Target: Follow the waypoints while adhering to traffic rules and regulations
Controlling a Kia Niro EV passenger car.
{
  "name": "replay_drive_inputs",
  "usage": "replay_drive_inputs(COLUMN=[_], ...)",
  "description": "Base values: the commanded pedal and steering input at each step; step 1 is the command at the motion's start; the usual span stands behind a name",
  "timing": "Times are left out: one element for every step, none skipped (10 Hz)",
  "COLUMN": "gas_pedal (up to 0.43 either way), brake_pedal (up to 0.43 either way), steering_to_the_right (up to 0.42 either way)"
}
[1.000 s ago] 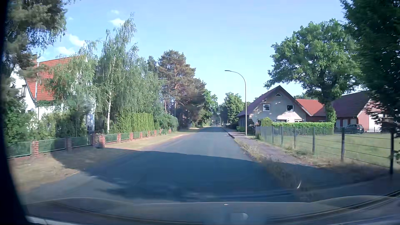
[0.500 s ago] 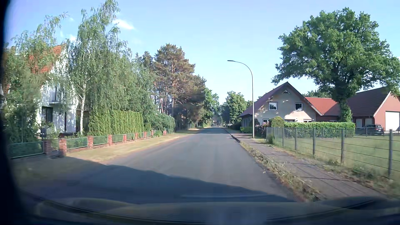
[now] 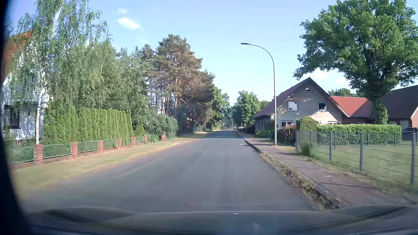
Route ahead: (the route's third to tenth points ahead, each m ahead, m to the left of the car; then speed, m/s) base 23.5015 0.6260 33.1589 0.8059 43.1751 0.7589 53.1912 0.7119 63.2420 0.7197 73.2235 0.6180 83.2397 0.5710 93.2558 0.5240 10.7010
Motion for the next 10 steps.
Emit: replay_drive_inputs(gas_pedal=[0.220,0.209,0.209,0.209,0.209,0.209,0.197,0.197,0.197,0.197], brake_pedal=[0.006,0.006,0.006,0.006,0.006,0.006,0.006,0.006,0.006,0.006], steering_to_the_right=[0.005,0.005,0.005,0.004,0.004,0.003,0.003,0.003,0.003,0.003])
